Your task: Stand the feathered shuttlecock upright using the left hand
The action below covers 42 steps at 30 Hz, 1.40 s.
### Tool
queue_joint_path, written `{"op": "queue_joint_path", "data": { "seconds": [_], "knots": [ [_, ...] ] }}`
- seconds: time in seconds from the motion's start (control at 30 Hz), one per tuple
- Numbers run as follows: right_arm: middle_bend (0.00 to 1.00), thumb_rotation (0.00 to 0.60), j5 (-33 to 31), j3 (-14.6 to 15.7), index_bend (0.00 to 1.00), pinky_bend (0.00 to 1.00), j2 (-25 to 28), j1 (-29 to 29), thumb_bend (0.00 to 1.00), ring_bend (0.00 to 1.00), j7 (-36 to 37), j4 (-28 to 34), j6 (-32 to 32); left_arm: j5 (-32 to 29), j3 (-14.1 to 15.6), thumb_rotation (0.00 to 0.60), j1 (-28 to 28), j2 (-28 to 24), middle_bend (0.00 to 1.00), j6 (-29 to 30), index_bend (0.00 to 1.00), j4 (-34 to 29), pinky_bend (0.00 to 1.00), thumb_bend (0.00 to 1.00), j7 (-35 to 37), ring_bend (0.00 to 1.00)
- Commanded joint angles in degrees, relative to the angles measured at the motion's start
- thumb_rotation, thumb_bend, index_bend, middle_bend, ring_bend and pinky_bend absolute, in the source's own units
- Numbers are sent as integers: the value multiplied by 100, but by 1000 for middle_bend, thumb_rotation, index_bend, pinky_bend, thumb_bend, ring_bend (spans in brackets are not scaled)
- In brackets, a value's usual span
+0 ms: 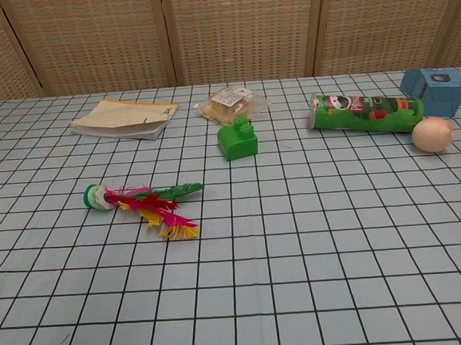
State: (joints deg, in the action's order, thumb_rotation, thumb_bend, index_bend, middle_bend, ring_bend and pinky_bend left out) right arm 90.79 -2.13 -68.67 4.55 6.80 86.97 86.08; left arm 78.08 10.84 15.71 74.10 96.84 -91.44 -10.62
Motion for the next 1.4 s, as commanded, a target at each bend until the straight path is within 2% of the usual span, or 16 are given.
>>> {"op": "queue_joint_path", "data": {
  "seconds": [0.03,0.83,0.93,1.07,1.23,1.4],
  "knots": [
    [0,600,34,24,64,0,5,-6,61,0,-42,19,16,89,-79,600,-76,-43,0,-23,15,29,0,249,86,0],
    [0,600,38,69,64,0,25,16,61,0,-90,62,-41,326,-492,600,-335,-129,0,-420,20,46,0,252,201,0],
    [0,600,38,72,64,0,29,9,61,0,-93,73,-27,380,-528,600,-353,-153,0,-447,55,30,0,256,229,0],
    [0,600,22,60,64,0,36,-4,62,0,-77,79,3,485,-605,600,-302,-174,0,-544,158,-45,0,272,282,0],
    [0,600,-47,54,64,0,19,23,61,0,-84,54,-92,534,-788,600,134,-142,0,-1216,274,-220,0,305,-27,0],
    [0,600,-69,44,64,0,5,31,61,0,-75,54,-105,276,-1075,600,709,44,0,-2160,320,-347,0,335,-373,0]
  ]
}}
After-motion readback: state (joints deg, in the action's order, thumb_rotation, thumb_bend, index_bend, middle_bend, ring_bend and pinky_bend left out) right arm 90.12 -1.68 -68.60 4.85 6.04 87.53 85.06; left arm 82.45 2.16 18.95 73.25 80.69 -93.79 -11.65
